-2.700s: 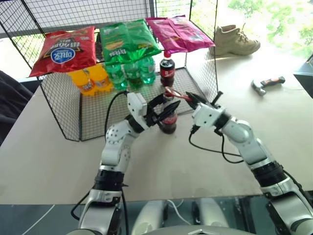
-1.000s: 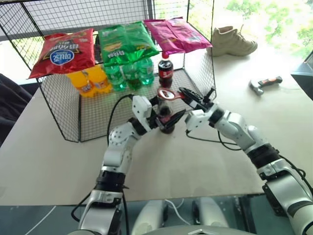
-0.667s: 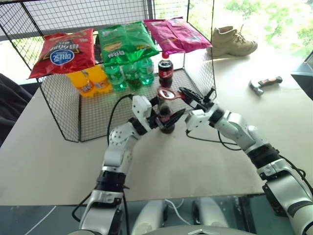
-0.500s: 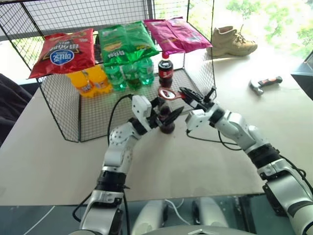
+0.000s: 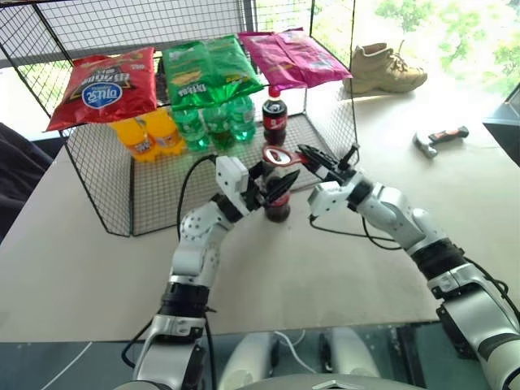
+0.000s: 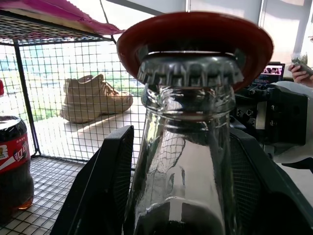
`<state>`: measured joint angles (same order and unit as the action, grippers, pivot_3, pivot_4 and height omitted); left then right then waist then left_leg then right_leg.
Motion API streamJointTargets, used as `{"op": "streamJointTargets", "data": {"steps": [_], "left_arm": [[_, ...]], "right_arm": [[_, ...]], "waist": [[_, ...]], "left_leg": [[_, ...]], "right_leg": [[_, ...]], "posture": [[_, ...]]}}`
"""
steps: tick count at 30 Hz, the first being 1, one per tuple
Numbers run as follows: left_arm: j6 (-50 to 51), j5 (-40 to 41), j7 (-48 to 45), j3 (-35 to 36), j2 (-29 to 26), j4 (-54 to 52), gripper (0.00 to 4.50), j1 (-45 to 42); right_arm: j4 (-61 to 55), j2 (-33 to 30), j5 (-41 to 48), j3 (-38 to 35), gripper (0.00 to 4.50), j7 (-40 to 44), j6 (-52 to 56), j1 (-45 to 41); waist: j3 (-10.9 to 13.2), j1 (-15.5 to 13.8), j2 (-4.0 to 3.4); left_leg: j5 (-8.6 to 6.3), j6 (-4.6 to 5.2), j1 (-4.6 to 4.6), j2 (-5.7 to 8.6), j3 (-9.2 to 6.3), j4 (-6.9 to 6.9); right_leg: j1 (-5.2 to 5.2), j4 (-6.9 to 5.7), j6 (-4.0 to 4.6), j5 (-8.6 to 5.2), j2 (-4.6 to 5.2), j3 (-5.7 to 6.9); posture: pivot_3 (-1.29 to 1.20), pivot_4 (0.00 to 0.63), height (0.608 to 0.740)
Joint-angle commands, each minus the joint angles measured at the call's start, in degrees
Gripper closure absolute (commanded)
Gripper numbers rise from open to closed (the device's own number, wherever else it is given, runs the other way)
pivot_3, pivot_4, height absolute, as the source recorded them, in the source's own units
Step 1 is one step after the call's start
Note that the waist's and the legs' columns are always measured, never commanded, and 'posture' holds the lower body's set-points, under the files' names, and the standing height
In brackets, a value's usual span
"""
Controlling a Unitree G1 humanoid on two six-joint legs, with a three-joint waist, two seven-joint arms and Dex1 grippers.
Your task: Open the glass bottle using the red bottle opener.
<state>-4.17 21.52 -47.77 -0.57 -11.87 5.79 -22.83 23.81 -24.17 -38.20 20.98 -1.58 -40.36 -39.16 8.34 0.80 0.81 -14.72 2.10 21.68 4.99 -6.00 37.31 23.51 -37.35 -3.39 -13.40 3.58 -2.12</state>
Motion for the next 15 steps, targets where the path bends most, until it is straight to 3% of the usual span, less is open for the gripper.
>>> {"op": "streamJointTargets", "data": {"steps": [1,15], "left_arm": [[-0.83,-0.45,-0.47,-1.02,0.16,-0.29,2.26,-0.12],[-0.91,-1.08,-0.38,-1.29,0.27,0.08,2.26,-0.14]], "right_arm": [[-0.48,-0.10,-0.91,1.17,4.50,0.92,-0.41,0.20],[0.64,2.05,0.58,3.55,4.50,2.68,-2.45,0.78]], "waist": [[0.00,0.00,0.00],[0.00,0.02,0.00]], "left_leg": [[0.00,0.00,0.00,0.00,0.00,0.00],[0.00,0.00,-0.01,0.00,0.01,0.00]], "right_leg": [[0.00,0.00,0.00,0.00,0.00,0.00],[0.00,0.00,0.00,0.00,0.00,-0.01]], "posture": [[0.00,0.150,0.740],[0.00,0.150,0.740]]}}
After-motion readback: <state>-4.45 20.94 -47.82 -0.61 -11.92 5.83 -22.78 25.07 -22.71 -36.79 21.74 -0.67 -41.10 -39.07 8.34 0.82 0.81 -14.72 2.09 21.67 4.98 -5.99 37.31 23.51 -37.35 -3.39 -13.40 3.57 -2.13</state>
